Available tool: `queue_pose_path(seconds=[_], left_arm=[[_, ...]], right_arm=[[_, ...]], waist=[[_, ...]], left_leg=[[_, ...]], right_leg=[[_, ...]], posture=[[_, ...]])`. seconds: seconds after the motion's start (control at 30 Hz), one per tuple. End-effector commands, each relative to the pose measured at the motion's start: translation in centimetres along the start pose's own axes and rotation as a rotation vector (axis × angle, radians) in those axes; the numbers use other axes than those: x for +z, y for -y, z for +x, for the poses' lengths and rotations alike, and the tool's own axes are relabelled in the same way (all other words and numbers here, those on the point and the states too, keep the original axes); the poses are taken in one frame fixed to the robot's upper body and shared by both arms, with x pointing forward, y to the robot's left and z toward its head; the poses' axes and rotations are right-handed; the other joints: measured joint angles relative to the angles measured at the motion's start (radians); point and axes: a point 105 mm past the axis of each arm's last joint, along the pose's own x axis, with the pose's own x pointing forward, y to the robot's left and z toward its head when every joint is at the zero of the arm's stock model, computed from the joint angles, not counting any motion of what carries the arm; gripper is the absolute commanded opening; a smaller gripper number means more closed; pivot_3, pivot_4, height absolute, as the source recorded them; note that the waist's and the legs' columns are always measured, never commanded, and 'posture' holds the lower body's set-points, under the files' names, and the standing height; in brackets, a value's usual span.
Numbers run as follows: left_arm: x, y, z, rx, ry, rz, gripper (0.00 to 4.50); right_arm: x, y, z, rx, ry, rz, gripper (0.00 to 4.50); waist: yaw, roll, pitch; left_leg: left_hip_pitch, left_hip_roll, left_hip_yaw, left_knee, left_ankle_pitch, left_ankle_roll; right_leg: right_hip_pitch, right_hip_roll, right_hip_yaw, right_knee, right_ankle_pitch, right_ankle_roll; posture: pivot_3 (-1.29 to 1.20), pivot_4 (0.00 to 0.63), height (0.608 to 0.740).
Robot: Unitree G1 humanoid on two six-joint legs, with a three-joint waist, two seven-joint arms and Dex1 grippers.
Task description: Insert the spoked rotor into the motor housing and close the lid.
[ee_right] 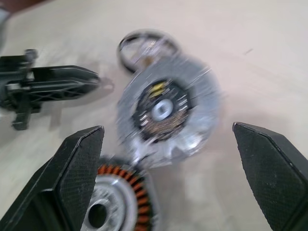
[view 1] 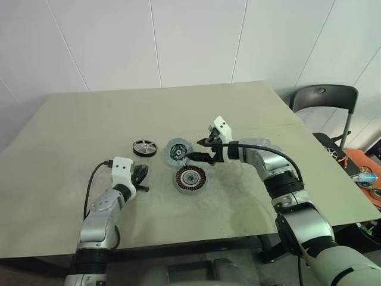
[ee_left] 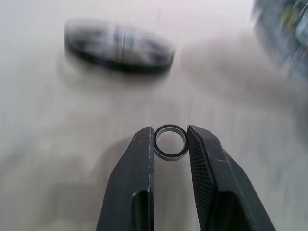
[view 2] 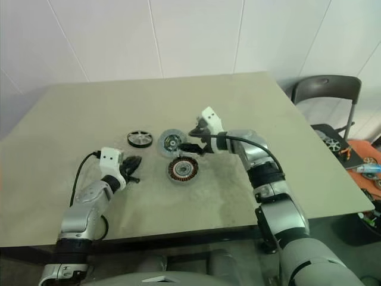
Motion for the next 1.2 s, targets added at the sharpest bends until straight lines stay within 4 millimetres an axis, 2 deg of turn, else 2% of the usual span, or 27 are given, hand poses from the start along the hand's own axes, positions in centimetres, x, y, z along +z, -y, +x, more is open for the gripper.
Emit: queue_pose_path(seconds=[0.03, 0.13, 0.2, 0.27, 0.43, 0.47, 0.6, 1.2], left_arm=[[2.4, 2.1, 0.9, -0.157, 0.075, 0.038, 0.67], [4.2, 4.1, 1.5, -0.294, 0.129, 0.008, 0.67], [5.1, 5.7, 1.9, -0.400, 0.149, 0.012, 0.67], [5.4, 7.1, 2.0, -0.497, 0.154, 0.007, 0.67], [3.0, 9.2, 1.9, -0.683, 0.038, 0.060, 0.67], [2.8, 9.4, 1.9, -0.712, 0.024, 0.066, 0.67], [1.7, 9.6, 2.4, -0.755, -0.032, 0.113, 0.67], [1.1, 10.7, 2.4, -0.804, -0.046, 0.078, 0.67]], right_arm=[[2.7, 0.1, -1.2, 0.049, 0.109, 0.027, 4.50], [1.6, -1.8, -2.1, 0.192, 0.060, -0.019, 4.50], [0.0, -3.0, -3.0, 0.272, -0.003, -0.057, 4.50], [-1.1, -3.2, -3.6, 0.279, -0.043, -0.067, 4.50], [-3.4, -2.4, -4.1, 0.225, -0.126, -0.095, 4.50], [-3.4, -2.3, -4.1, 0.217, -0.121, -0.096, 4.50], [-1.4, -2.3, -4.0, 0.219, -0.007, -0.056, 4.50], [-1.5, -2.4, -3.4, 0.202, -0.004, -0.050, 4.50]], waist=[[0.001, 0.000, 0.000], [0.000, 0.000, 0.000], [0.001, 0.000, 0.000], [-0.001, 0.000, 0.000], [-0.011, 0.000, 0.000], [-0.012, 0.000, 0.000], [-0.016, 0.000, 0.001], [-0.002, 0.000, 0.000]], left_leg=[[0.000, 0.000, 0.000, 0.000, 0.000, 0.000], [-0.002, 0.000, 0.000, 0.001, 0.000, 0.000], [-0.002, 0.000, 0.000, 0.001, 0.000, 0.000], [-0.002, 0.000, 0.000, 0.000, 0.000, 0.000], [0.000, 0.000, 0.001, 0.000, 0.000, 0.000], [0.000, 0.000, 0.001, 0.000, 0.000, 0.000], [0.000, 0.001, 0.001, 0.001, 0.000, 0.000], [-0.001, 0.001, 0.001, 0.001, 0.000, 0.000]], right_leg=[[0.000, 0.000, 0.000, 0.000, 0.000, 0.000], [0.000, 0.000, 0.000, -0.001, 0.000, 0.000], [-0.001, 0.000, 0.000, -0.002, 0.000, 0.001], [0.000, 0.000, 0.000, -0.002, 0.000, 0.001], [0.000, 0.001, 0.001, 0.000, -0.001, 0.001], [0.000, 0.001, 0.001, 0.000, -0.001, 0.001], [0.000, 0.002, 0.001, 0.000, -0.001, 0.001], [-0.001, 0.001, 0.001, 0.000, -0.001, 0.001]], posture=[[0.00, 0.000, 0.740], [0.00, 0.000, 0.740], [0.00, 0.000, 0.740], [0.00, 0.000, 0.740], [0.00, 0.000, 0.740], [0.00, 0.000, 0.740], [0.00, 0.000, 0.740], [0.00, 0.000, 0.740]])
